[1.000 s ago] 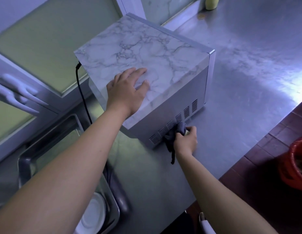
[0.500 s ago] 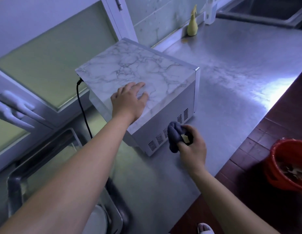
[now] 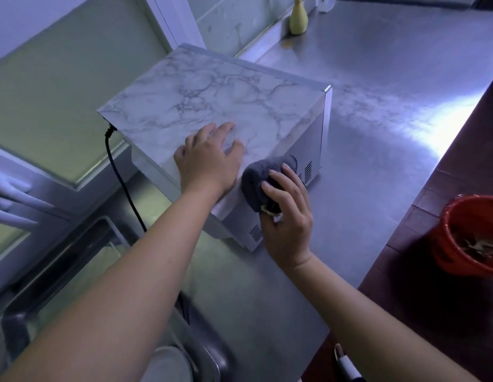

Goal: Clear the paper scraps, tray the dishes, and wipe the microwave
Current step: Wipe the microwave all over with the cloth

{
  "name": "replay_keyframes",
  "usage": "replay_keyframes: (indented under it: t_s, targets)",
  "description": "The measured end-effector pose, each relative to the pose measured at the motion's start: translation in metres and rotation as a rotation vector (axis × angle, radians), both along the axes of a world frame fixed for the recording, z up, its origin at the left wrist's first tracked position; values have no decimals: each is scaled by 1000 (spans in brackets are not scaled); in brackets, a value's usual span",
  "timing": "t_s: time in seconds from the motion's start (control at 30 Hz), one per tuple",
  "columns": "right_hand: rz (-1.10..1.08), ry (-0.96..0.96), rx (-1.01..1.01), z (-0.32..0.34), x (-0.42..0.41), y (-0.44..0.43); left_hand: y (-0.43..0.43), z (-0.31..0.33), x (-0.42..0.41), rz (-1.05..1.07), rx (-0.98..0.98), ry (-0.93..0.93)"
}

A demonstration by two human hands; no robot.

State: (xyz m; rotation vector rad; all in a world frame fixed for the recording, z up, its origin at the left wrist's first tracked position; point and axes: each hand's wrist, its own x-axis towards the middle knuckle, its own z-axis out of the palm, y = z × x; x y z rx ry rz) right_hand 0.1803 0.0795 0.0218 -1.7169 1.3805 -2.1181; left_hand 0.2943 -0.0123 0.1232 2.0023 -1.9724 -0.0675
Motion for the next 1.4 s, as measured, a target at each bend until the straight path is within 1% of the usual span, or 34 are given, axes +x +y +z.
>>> replay_keyframes:
  t_s: [0.07, 0.13, 0.33, 0.43, 0.53, 0.63, 0.7, 0.77, 0.83, 0.97, 1.03, 1.1, 1.17, 1.23, 1.33, 1.4]
  targets:
    - [4, -29, 4, -14, 3, 2, 0, -1, 0, 0, -2, 2]
    - [21, -31, 53, -36, 4, 6, 1, -1, 0, 0, -1, -1]
    - [16, -54, 313, -98, 2, 15, 0, -2, 1, -6, 3, -3]
    - [25, 26, 455, -117, -1, 22, 0, -1, 1, 2, 10, -5]
    - [121, 161, 576, -121, -11, 30, 1, 1, 0, 2, 17, 3]
    - [232, 235, 632, -112, -25, 28, 3, 2, -1, 6, 24, 14]
    - [300, 228, 681, -103, -35, 27, 3, 3, -2, 12, 31, 18]
    - [326, 171, 715, -91, -45, 32, 4, 4, -2, 16, 36, 17]
    - [319, 103, 662, -72, -49, 41, 4, 5, -2, 18, 43, 16]
    - [277, 11, 329, -10, -40, 50, 5, 9, -4, 31, 50, 36]
    - [248, 10, 174, 18, -31, 46, 6, 12, -4, 40, 43, 66]
    - [229, 55, 75, 36, -18, 39, 5, 14, -3, 44, 38, 105]
    - [199, 131, 38, 40, -3, 34, 4, 16, -1, 51, 41, 165]
    - [146, 183, 16, 31, 10, 32, 4, 16, 0, 58, 34, 222]
    - [113, 180, -16, 4, 18, 33, 5, 14, 0, 58, 12, 259]
    - [116, 207, 1, -17, 19, 36, 5, 14, 0, 55, 11, 261]
